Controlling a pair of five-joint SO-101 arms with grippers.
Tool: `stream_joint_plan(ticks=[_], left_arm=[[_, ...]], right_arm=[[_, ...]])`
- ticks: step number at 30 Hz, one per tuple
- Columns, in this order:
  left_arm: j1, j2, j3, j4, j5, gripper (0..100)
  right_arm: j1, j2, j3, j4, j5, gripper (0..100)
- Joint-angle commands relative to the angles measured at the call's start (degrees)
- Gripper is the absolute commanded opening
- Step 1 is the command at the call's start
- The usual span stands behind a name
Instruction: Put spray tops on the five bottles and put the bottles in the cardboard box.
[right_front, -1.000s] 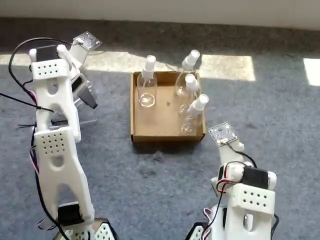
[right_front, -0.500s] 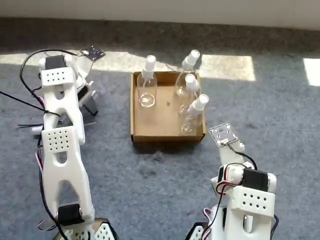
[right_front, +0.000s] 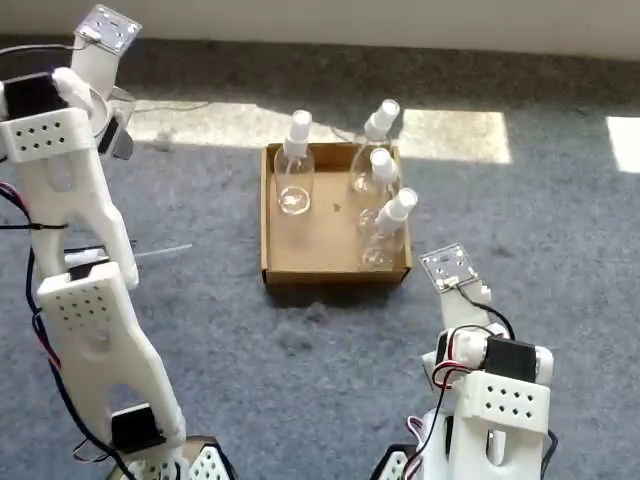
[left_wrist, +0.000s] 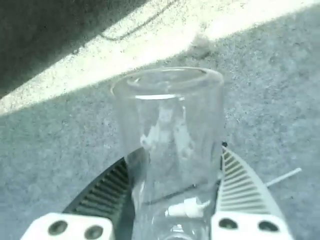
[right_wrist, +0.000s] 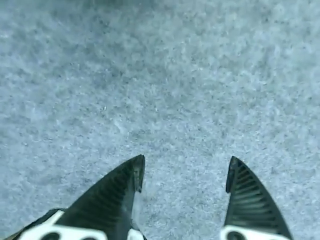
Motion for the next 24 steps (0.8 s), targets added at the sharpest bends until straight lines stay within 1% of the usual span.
stream_joint_plan(ticks=[1,3,5,7,9,12,15,17,21,24], left_arm=[[6.9,-26.2,23.4,0.4,-0.3,4],[13.2,-37.7,37.1,0.2,-1.8,4],[20.6,-47.8,48.2,0.0,-2.2,4],[27.6,-54.4,56.7,0.0,-2.1,4],[34.2,-57.3,62.6,0.0,-2.1,4],[43.1,-56.8,68.2,0.0,-2.3,5],[51.5,-54.0,70.4,-0.1,-2.2,5],[55.7,-51.6,70.9,-1.6,-2.0,5],[58.6,-46.1,70.5,-6.7,1.4,5],[59.5,-42.4,70.4,-10.5,2.0,5]], right_arm=[[0.9,0.7,-0.6,-1.1,-1.4,22.1],[2.0,0.7,-0.6,-1.1,-1.5,22.1],[4.5,0.7,-0.6,-0.8,-1.5,22.1],[6.3,0.7,-0.6,-0.8,-1.5,22.1],[7.1,0.7,-0.6,-0.7,-1.5,22.1],[7.6,0.7,-0.7,-0.7,-1.4,22.1],[7.9,0.8,-3.5,1.3,-1.5,22.1],[9.2,0.8,-5.9,2.4,-2.4,22.1],[12.7,1.1,-14.5,6.3,-3.4,22.1],[13.1,6.4,-23.7,9.6,-3.5,22.1]])
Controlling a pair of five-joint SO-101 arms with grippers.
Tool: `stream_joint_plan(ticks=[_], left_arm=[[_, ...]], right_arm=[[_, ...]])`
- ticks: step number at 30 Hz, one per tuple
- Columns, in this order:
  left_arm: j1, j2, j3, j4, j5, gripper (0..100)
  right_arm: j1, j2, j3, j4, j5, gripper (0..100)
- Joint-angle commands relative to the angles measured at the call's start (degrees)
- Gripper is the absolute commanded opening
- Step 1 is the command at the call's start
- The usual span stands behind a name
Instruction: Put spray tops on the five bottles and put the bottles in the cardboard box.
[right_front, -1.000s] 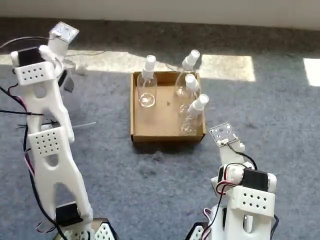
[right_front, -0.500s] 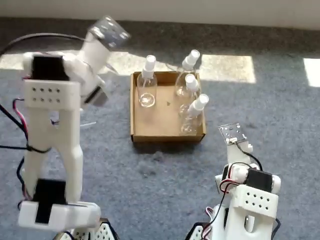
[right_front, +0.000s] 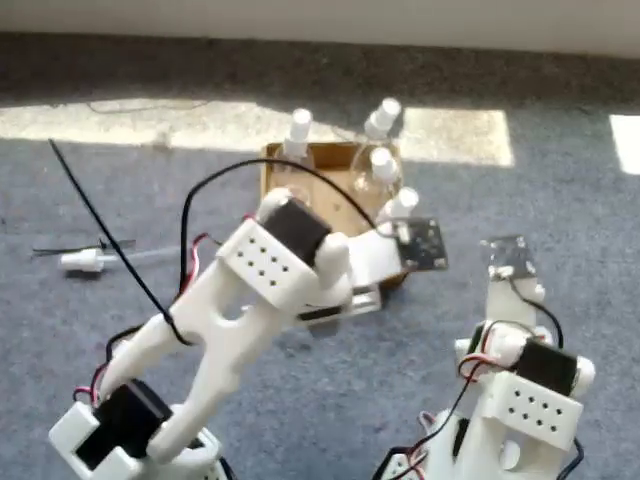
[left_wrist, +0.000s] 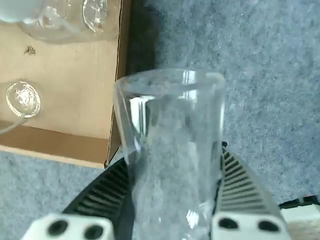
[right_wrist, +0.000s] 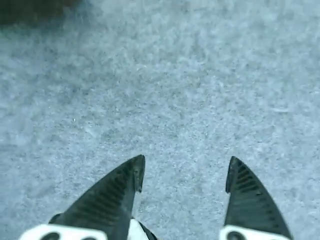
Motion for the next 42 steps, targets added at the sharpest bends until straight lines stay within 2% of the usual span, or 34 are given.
stream_joint_plan(ticks=[1,7,13,17,20,24,29,35,42], left_arm=[[1.8,2.5,-0.7,-4.6,0.9,5],[6.0,6.6,-0.5,-11.6,6.1,5],[7.7,11.6,-0.8,-20.9,13.2,5],[8.0,15.8,-2.3,-29.1,20.4,5],[8.3,18.9,-6.5,-32.4,25.8,5],[8.6,24.3,-13.7,-32.9,29.8,5],[8.6,31.8,-19.2,-32.6,29.8,5],[8.6,34.8,-20.3,-32.0,29.8,23],[7.9,32.7,-26.9,-22.6,29.7,24]], right_arm=[[1.5,7.5,-13.6,3.2,-0.8,22.1],[5.4,27.6,-35.2,3.6,-3.4,22.1],[9.0,41.0,-55.3,7.7,-4.0,22.1],[8.8,44.7,-62.2,10.2,-4.0,22.1],[8.8,45.4,-63.1,10.3,-4.0,22.1],[9.0,45.8,-63.0,10.2,-3.9,22.1],[9.0,45.8,-63.0,10.2,-3.5,22.1],[9.0,45.8,-63.1,10.4,-3.5,22.1],[9.0,45.7,-63.1,10.4,-3.5,22.1]])
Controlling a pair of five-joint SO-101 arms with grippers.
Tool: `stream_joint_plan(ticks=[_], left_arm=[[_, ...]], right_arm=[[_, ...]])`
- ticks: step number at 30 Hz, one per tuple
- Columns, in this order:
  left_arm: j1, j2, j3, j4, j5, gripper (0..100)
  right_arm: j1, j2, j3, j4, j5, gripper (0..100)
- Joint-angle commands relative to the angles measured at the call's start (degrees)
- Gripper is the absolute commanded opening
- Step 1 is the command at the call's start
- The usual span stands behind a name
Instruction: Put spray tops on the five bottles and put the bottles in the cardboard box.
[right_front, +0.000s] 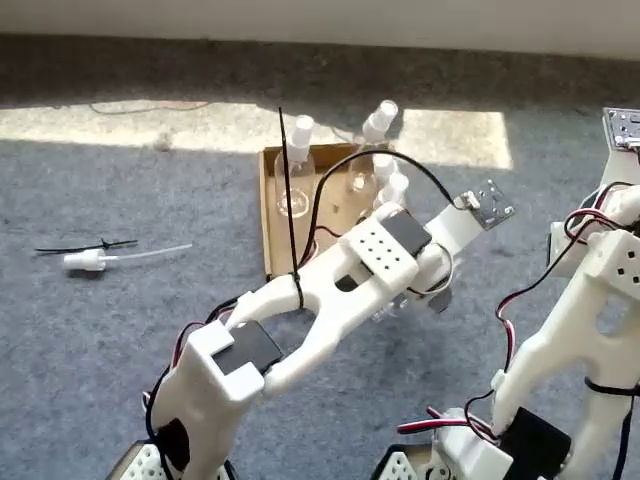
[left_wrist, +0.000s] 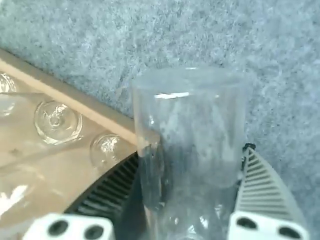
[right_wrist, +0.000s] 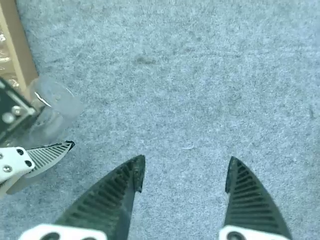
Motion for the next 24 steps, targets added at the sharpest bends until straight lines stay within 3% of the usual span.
stream_joint_plan(ticks=[1,8,18,24], left_arm=[[-0.3,-2.8,-6.6,5.6,0.3,24],[0.0,-4.6,-17.3,17.6,-4.0,24],[-0.4,-4.7,-32.8,27.3,-4.2,24],[-2.2,-6.2,-43.3,33.0,-8.9,23]], right_arm=[[0.7,-0.3,-2.9,0.3,-0.1,22.1],[0.7,-0.5,-2.9,0.4,-0.1,22.1],[0.7,-0.5,-2.9,0.4,-0.1,22.1],[0.6,-0.3,-2.9,0.4,-0.1,22.1]])
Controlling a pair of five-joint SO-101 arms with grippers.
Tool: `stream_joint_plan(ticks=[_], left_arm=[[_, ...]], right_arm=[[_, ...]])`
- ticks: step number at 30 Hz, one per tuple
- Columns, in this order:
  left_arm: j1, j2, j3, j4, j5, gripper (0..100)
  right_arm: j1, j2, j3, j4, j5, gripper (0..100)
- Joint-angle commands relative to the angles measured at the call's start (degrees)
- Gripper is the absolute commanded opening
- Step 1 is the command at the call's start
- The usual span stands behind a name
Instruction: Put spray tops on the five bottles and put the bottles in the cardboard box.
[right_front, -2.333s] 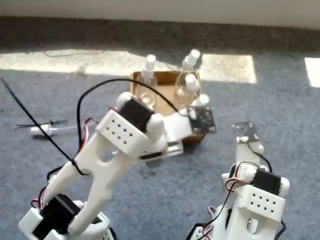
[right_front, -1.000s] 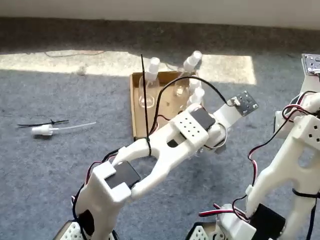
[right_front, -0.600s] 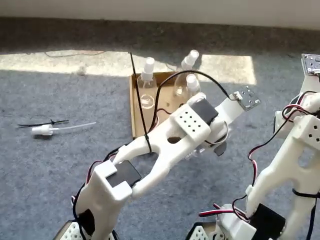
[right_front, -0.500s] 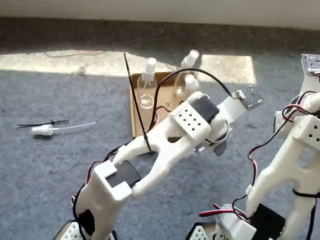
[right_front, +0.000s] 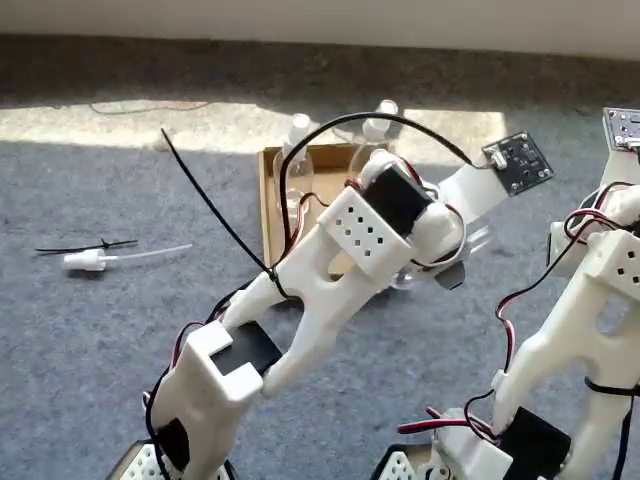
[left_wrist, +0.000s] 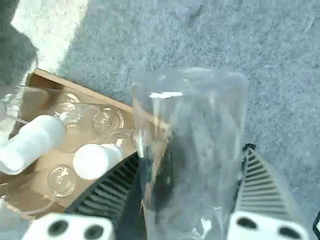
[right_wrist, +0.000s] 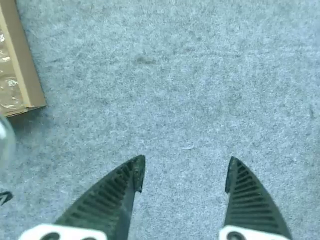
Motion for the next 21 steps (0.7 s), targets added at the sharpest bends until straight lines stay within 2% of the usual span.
stream_joint_plan(ticks=[1,12,21], left_arm=[[-2.6,-6.3,-7.6,2.3,-1.6,23],[-10.8,-21.3,-7.9,2.4,-3.4,24],[-10.4,-23.8,-0.7,2.4,-3.3,24]], right_arm=[[0.5,-0.3,-2.9,0.4,-0.1,22.1],[0.2,-0.3,-2.9,0.4,2.6,22.1],[0.3,-0.3,-2.9,0.4,3.0,22.1]])
